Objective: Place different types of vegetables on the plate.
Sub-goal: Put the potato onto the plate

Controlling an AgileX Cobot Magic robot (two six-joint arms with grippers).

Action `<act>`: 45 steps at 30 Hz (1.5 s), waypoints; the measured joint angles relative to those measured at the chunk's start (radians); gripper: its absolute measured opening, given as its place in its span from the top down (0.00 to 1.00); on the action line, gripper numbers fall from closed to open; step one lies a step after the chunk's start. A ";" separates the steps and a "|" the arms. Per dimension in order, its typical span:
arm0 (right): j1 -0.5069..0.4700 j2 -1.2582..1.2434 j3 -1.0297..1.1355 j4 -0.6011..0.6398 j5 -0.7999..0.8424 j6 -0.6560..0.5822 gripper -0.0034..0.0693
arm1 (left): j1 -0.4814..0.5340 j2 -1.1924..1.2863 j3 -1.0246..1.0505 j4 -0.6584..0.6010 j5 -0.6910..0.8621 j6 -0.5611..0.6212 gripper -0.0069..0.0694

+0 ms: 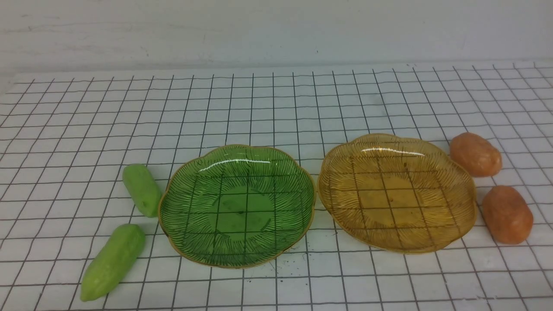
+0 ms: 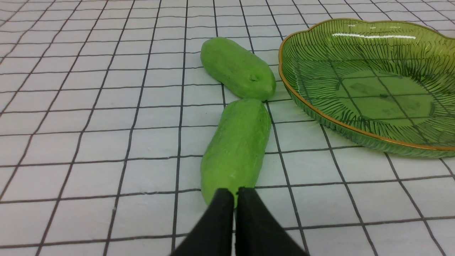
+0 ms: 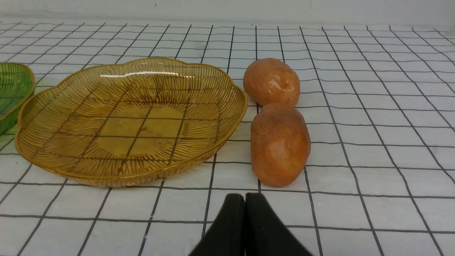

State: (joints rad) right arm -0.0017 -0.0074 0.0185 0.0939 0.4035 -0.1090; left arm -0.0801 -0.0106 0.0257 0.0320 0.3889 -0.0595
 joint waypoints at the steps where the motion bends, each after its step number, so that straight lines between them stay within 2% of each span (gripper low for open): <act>1: 0.000 0.000 0.000 0.000 0.000 0.000 0.97 | 0.000 0.000 0.000 0.000 0.000 0.000 0.92; 24: 0.000 0.000 0.000 0.016 -0.001 0.006 0.97 | 0.000 0.000 0.000 -0.025 -0.036 -0.013 0.92; 26: 0.000 0.000 0.001 0.097 -0.006 0.045 0.97 | 0.000 0.000 0.001 -0.143 -0.067 -0.074 0.92; 29: 0.000 0.000 0.003 0.294 -0.006 0.123 0.97 | 0.000 0.000 0.002 -0.357 -0.083 -0.202 0.92; 33: 0.000 0.000 0.007 0.527 -0.008 0.151 0.97 | 0.000 0.000 0.002 -0.630 -0.096 -0.295 0.92; 37: 0.000 0.000 0.007 0.632 -0.031 0.151 0.97 | 0.000 0.000 0.003 -0.719 -0.115 -0.295 0.92; 42: 0.000 0.000 0.009 0.667 -0.069 0.151 0.97 | 0.000 0.000 0.003 -0.741 -0.151 -0.276 0.92; 45: 0.000 0.000 0.010 0.669 -0.082 0.141 0.97 | 0.000 0.000 0.003 -0.798 -0.259 -0.286 0.92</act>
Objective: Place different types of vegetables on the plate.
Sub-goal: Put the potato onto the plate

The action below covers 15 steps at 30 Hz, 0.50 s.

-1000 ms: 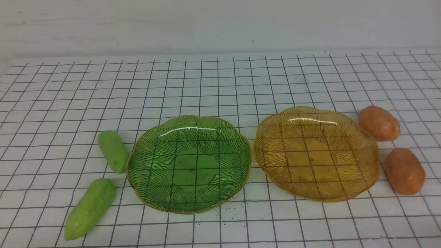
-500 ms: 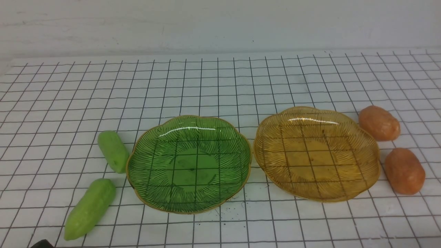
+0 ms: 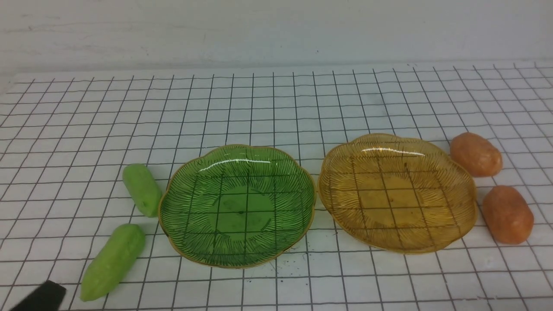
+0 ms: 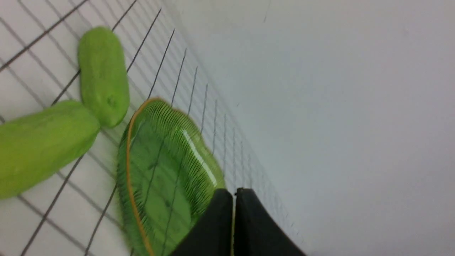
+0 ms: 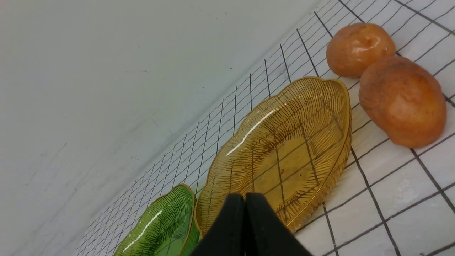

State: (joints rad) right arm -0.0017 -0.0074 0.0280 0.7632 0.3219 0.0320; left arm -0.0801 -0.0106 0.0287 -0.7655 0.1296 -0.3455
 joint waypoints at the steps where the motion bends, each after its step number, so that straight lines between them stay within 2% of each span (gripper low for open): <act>1: 0.000 0.000 -0.005 0.000 0.000 -0.018 0.97 | 0.000 0.000 0.000 -0.019 -0.037 -0.001 0.92; 4: 0.000 0.000 -0.053 -0.011 0.002 -0.086 0.97 | 0.000 0.000 -0.042 -0.046 -0.053 0.032 0.92; 5: 0.000 0.010 -0.112 -0.027 0.004 -0.129 0.97 | 0.000 0.002 -0.091 -0.051 -0.032 0.078 0.92; 8: 0.000 0.100 -0.229 -0.102 0.029 -0.189 0.97 | 0.000 0.065 -0.202 -0.053 0.073 0.188 0.92; 9: 0.000 0.172 -0.287 -0.158 0.064 -0.201 0.97 | 0.000 0.139 -0.266 -0.053 0.167 0.253 0.92; 10: 0.000 0.208 -0.303 -0.177 0.076 -0.201 0.97 | 0.000 0.150 -0.281 -0.053 0.181 0.269 0.92; 13: 0.000 0.389 -0.411 -0.310 0.191 -0.179 0.97 | 0.000 0.334 -0.377 -0.038 0.386 0.379 0.92; 15: 0.000 0.561 -0.482 -0.436 0.255 -0.093 0.97 | 0.000 0.496 -0.441 -0.008 0.529 0.455 0.92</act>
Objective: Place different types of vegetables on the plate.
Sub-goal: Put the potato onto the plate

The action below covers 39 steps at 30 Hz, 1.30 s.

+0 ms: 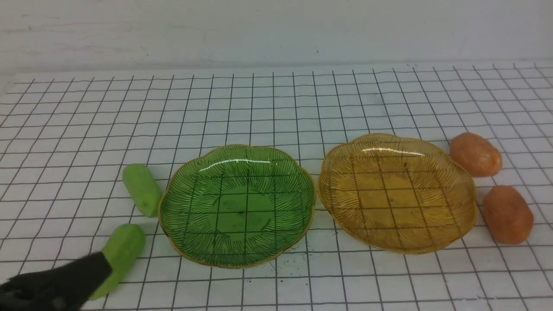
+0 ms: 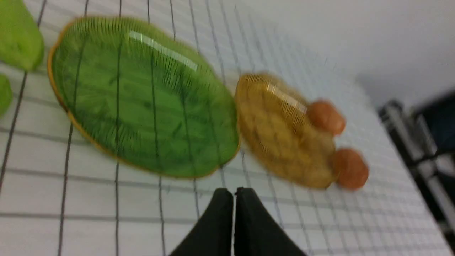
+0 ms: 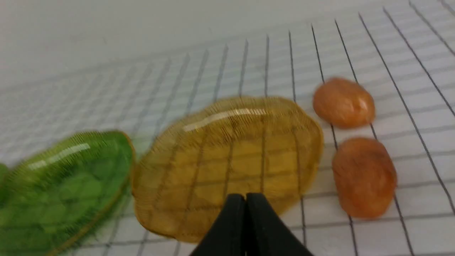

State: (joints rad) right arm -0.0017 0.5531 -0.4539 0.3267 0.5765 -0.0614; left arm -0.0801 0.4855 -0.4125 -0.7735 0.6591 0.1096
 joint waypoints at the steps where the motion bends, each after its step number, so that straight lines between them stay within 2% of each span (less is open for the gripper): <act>1: 0.000 0.075 -0.039 -0.073 0.008 0.050 0.96 | 0.000 0.104 -0.035 0.012 0.060 0.037 0.92; 5: 0.000 0.282 -0.140 -0.253 0.016 0.205 0.95 | 0.000 0.295 -0.129 0.029 0.140 0.108 0.92; 11: 0.000 0.515 -0.246 -0.408 0.024 0.330 0.84 | 0.000 0.494 -0.235 0.031 0.176 0.184 0.91; 14: 0.000 0.675 -0.304 -0.472 0.009 0.346 0.66 | 0.000 0.573 -0.260 0.031 0.176 0.193 0.90; 19: 0.000 0.816 -0.345 -0.482 -0.042 0.356 0.40 | 0.000 0.618 -0.261 0.032 0.176 0.194 0.86; 25: 0.000 0.959 -0.371 -0.499 -0.103 0.364 0.20 | 0.000 0.624 -0.262 0.032 0.176 0.195 0.83; 32: 0.000 1.109 -0.376 -0.602 -0.180 0.365 0.18 | 0.000 0.624 -0.262 0.032 0.175 0.216 0.82; 39: -0.001 1.153 -0.380 -0.640 -0.195 0.367 0.17 | 0.000 0.624 -0.262 0.032 0.175 0.228 0.82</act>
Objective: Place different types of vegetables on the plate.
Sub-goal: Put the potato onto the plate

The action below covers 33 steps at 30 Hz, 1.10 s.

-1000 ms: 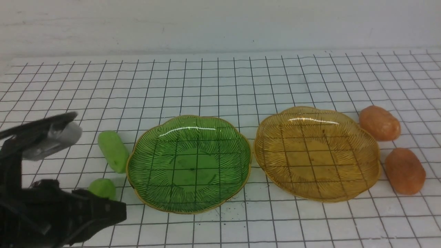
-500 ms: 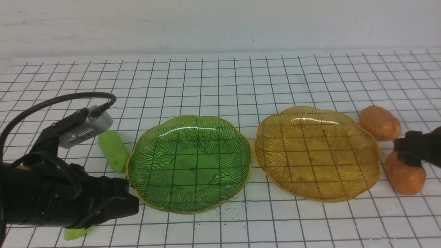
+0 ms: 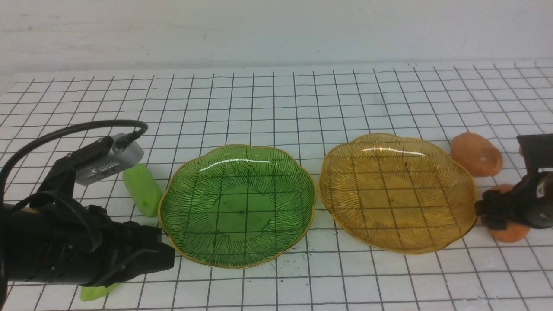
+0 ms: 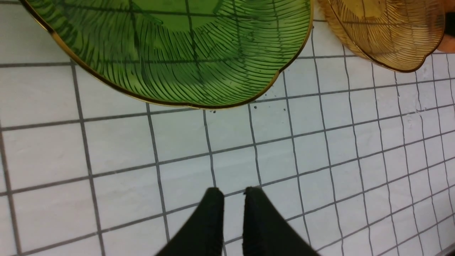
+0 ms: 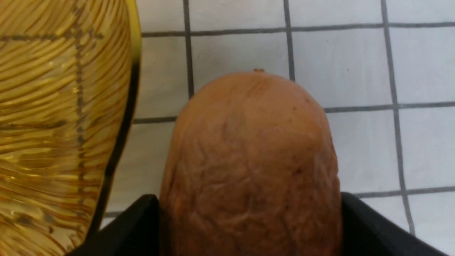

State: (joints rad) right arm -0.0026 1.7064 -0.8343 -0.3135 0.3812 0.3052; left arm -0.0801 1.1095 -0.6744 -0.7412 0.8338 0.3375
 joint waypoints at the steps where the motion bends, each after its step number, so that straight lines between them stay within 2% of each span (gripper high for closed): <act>1: 0.000 0.001 -0.001 -0.001 -0.001 0.000 0.18 | 0.000 0.000 0.000 0.000 0.000 0.000 0.82; 3: 0.000 0.002 -0.008 -0.007 0.009 0.000 0.21 | 0.000 0.000 0.000 0.000 0.000 0.000 0.82; 8: 0.000 0.003 -0.043 -0.041 0.108 0.000 0.21 | 0.000 0.000 0.000 0.000 0.000 0.004 0.82; 10: 0.000 0.002 -0.102 -0.068 0.247 0.000 0.21 | 0.000 0.000 0.000 0.000 0.000 0.005 0.82; 13: 0.000 -0.018 -0.167 -0.071 0.347 0.000 0.21 | 0.000 0.000 0.000 0.000 0.000 0.007 0.82; 16: 0.000 -0.072 -0.274 -0.009 0.430 0.000 0.21 | 0.000 0.000 0.000 0.000 0.000 0.007 0.82; 19: 0.007 -0.090 -0.341 0.124 0.434 -0.018 0.21 | 0.000 0.000 0.000 0.000 0.000 0.007 0.82; 23: 0.050 -0.082 -0.356 0.295 0.384 -0.131 0.21 | 0.000 0.000 0.000 0.000 -0.001 0.007 0.82; 24: 0.054 -0.082 -0.356 0.304 0.384 -0.131 0.21 | 0.000 0.000 0.000 0.000 -0.001 0.007 0.82; 26: 0.111 -0.049 -0.357 0.397 0.331 -0.267 0.21 | 0.000 0.000 0.000 0.000 -0.001 0.007 0.82; 29: 0.173 0.010 -0.357 0.451 0.264 -0.363 0.21 | 0.000 0.000 0.000 0.000 -0.002 0.007 0.82; 33: 0.202 0.079 -0.357 0.457 0.214 -0.386 0.21 | 0.000 0.000 0.000 0.000 -0.002 0.007 0.81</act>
State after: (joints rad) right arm 0.1989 1.7851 -1.1918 0.1430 0.5949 -0.0810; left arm -0.0801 1.1095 -0.6744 -0.7412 0.8318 0.3442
